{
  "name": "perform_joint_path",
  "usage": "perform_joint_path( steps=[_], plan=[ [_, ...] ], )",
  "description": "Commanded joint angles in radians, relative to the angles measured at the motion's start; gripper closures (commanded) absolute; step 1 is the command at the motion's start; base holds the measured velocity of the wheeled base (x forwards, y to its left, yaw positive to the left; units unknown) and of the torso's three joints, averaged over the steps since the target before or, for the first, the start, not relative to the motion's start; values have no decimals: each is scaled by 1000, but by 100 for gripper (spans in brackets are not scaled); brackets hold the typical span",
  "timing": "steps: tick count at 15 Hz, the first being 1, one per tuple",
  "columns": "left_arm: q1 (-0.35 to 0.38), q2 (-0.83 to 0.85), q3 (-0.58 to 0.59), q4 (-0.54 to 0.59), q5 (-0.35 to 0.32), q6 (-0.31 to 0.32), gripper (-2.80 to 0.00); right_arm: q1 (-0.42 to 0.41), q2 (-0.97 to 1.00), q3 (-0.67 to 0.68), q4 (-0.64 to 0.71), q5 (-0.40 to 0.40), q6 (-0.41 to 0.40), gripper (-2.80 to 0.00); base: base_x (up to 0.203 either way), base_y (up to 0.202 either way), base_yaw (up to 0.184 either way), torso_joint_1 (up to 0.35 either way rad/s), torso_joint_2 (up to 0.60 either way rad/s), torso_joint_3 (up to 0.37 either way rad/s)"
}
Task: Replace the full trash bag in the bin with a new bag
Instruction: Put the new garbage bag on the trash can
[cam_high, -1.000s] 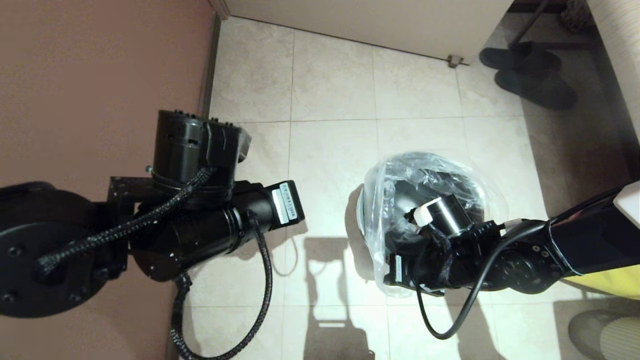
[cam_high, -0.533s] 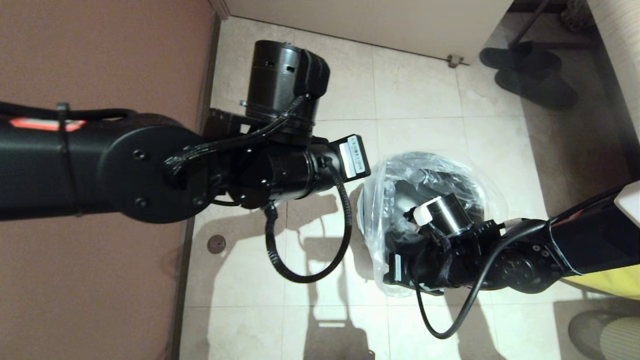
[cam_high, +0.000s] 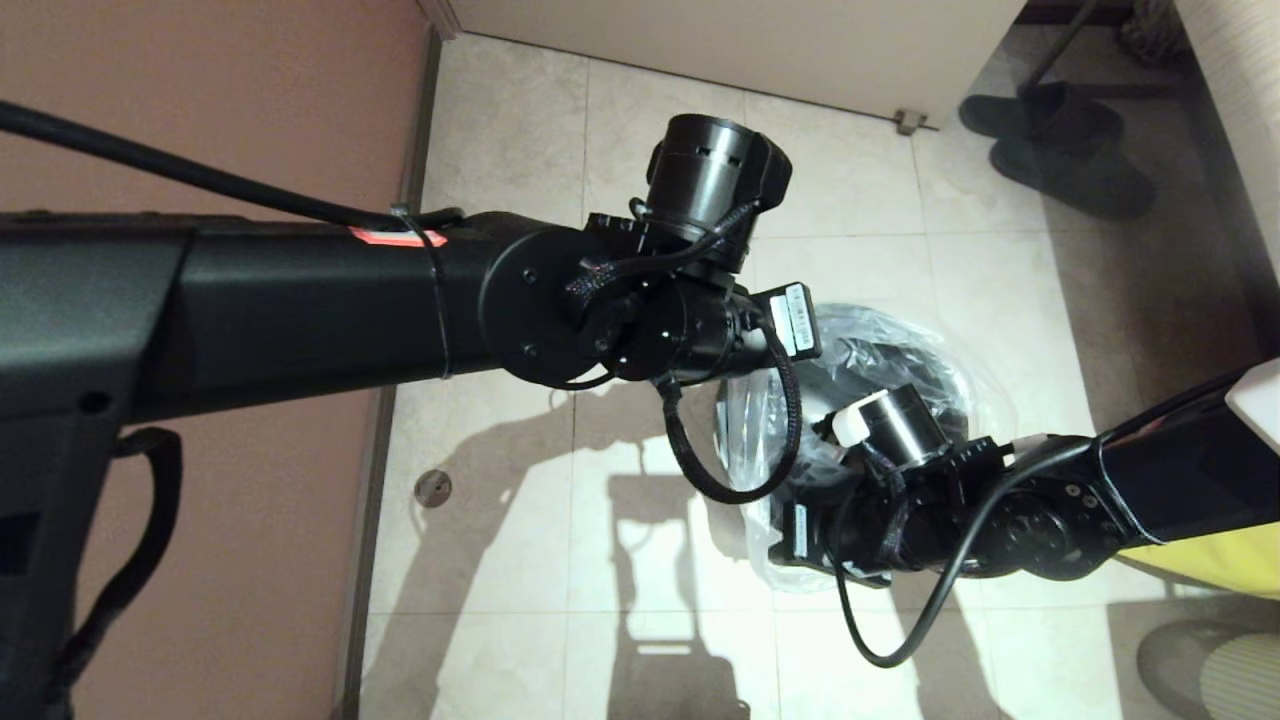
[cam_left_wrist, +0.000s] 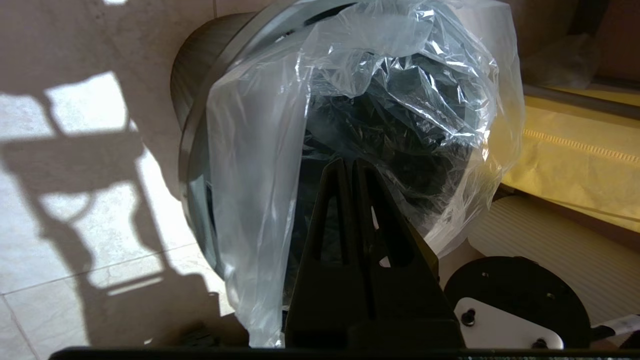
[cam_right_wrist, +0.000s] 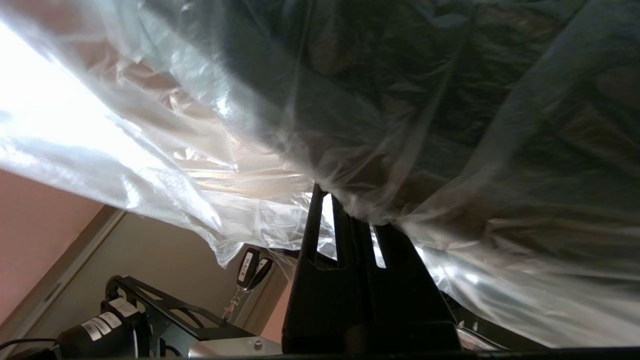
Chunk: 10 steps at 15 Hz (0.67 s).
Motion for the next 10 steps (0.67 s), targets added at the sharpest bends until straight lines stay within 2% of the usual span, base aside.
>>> perform_joint_path(
  steps=[1, 6, 7, 9, 10],
  plan=[
    [-2, 42, -36, 11, -1, -3, 0, -7, 2, 1, -1, 6, 4, 0, 0, 0, 0, 0, 0, 0],
    [16, 44, -15, 30, -2, -2, 0, -9, 7, 18, -1, 21, 4, 0, 0, 0, 0, 0, 0, 0],
    [24, 28, -1, 27, -21, -4, 0, -9, 6, 24, -1, 34, 4, 0, 0, 0, 0, 0, 0, 0],
    [56, 15, 18, 21, -109, -9, 0, -9, 8, 24, -2, 38, 5, 0, 0, 0, 0, 0, 0, 0],
    [70, 21, 19, 20, -116, -9, 0, -9, 8, 24, -4, 38, 5, 0, 0, 0, 0, 0, 0, 0]
  ],
)
